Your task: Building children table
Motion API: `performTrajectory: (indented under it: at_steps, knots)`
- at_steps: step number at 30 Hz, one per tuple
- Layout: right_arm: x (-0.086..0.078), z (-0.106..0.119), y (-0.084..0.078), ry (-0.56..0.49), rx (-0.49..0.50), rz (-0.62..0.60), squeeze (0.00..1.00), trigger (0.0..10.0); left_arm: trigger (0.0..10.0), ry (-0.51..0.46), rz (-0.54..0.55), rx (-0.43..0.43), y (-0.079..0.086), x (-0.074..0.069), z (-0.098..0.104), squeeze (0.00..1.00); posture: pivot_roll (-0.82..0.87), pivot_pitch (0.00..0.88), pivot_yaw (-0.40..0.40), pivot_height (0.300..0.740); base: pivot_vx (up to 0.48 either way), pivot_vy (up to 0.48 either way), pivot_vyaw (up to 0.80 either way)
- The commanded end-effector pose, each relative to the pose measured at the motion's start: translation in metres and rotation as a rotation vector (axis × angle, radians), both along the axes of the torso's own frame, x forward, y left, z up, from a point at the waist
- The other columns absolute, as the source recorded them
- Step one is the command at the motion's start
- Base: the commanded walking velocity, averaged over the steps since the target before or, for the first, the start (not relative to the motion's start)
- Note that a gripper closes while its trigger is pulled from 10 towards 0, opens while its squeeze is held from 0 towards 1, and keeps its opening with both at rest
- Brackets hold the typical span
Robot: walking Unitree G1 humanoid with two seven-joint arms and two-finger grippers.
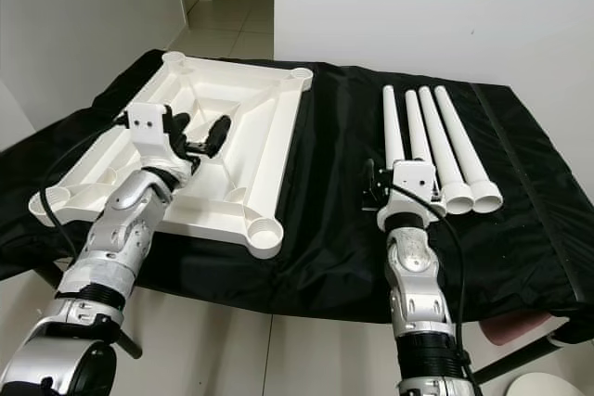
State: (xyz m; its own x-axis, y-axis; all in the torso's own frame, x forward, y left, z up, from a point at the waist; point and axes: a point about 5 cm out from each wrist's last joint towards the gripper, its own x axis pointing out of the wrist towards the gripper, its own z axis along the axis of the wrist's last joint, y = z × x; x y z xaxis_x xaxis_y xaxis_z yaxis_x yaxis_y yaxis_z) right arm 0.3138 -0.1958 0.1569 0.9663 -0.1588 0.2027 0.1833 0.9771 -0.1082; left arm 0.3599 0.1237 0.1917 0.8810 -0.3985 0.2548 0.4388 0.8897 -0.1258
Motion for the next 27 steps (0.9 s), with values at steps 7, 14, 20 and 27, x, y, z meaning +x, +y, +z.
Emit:
performTrajectory:
  at_steps: [7, 14, 20, 27]
  knots:
    - [0.004, 0.0, -0.005, 0.022, 0.039, 0.011, 0.0, 10.0, 10.0, 0.009, -0.132, 0.003, -0.012, -0.008, -0.002, 0.0, -0.02, 0.0, -0.01, 0.74, 0.0, 0.0, 0.0]
    - [0.007, 0.007, -0.003, -0.016, 0.073, 0.059, 1.0, 10.0, 10.0, -0.002, -0.147, 0.01, -0.014, -0.008, 0.003, 0.0, -0.02, 0.027, -0.011, 0.74, 0.0, 0.0, 0.0]
    - [0.005, 0.009, 0.001, -0.026, 0.033, 0.092, 0.0, 10.0, 10.0, -0.007, -0.129, 0.03, -0.007, -0.009, 0.003, 0.0, -0.02, 0.043, -0.01, 0.74, 0.0, 0.0, 0.0]
    - [0.003, 0.009, -0.003, -0.047, 0.046, 0.076, 0.0, 10.0, 10.0, 0.003, -0.133, 0.009, -0.009, -0.011, 0.002, 0.0, -0.03, 0.036, -0.012, 0.74, 0.0, 0.0, 0.0]
